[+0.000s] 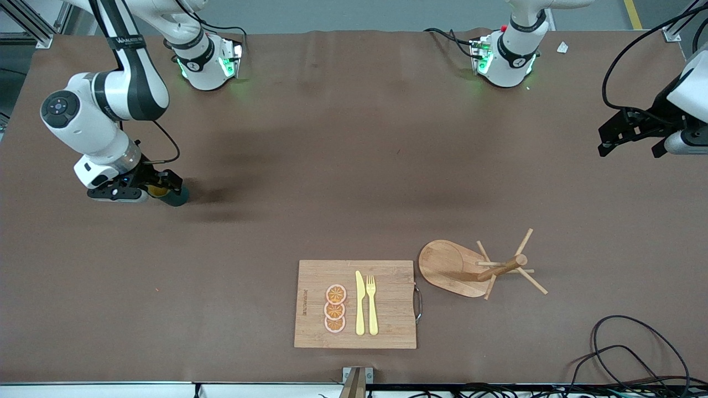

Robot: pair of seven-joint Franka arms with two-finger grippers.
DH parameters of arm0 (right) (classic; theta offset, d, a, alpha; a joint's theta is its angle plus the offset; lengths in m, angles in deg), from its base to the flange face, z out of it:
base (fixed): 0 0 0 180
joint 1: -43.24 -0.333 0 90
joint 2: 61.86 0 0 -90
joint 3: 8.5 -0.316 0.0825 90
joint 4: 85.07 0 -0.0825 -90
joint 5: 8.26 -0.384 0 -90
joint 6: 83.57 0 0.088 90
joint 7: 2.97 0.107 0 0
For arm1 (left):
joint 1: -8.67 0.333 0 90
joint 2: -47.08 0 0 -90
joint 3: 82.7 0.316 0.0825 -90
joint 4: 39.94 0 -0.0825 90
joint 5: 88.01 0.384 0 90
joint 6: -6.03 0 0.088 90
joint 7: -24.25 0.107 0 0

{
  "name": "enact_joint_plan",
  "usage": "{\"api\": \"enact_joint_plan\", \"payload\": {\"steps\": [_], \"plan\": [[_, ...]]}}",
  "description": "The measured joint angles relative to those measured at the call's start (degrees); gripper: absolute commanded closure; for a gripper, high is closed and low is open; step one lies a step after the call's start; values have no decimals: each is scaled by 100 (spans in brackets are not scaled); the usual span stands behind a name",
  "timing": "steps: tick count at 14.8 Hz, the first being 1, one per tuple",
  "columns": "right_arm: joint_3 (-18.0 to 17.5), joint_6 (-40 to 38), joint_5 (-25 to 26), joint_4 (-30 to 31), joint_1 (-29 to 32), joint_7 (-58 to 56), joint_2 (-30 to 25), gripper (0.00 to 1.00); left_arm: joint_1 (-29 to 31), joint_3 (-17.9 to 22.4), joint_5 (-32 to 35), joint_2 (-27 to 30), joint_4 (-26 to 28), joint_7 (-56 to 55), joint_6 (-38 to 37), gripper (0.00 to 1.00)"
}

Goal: Pass cup and hang on rack
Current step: 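Close the right gripper on the teal mug rim and lift it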

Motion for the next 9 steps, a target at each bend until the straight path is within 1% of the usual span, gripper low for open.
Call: {"api": "enact_joint_plan", "payload": {"steps": [5,9], "plan": [[0,89,0,302,31,0,27,0,0,0,0,0,0,0,0,0],[0,89,0,394,32,0,59,0,0,0,0,0,0,0,0,0]]}}
